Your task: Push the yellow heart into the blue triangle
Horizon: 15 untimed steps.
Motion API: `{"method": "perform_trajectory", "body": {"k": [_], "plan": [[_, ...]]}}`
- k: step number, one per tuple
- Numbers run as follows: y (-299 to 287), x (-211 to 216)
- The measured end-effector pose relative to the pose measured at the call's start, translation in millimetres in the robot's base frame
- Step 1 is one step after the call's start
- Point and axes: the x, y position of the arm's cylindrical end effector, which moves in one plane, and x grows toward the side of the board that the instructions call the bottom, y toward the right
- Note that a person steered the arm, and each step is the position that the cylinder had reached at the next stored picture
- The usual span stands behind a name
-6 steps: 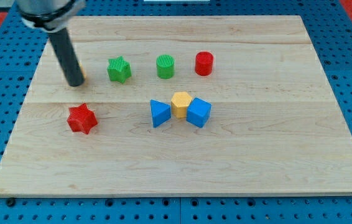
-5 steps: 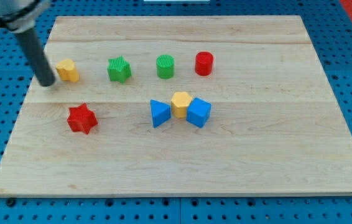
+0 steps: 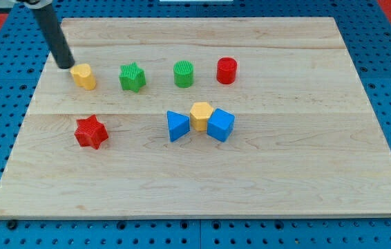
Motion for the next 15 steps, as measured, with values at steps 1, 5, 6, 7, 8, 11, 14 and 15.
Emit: {"method": "perform_trajectory", "body": {"k": [1,5,6,7,8,11,14,15], "plan": [[51.4,40.5],[15.0,80.7],[15.0,81.3],[15.0,81.3],[15.0,82.0],[58.3,143.1],[111.1,141.1],[69.8,125.8]]}}
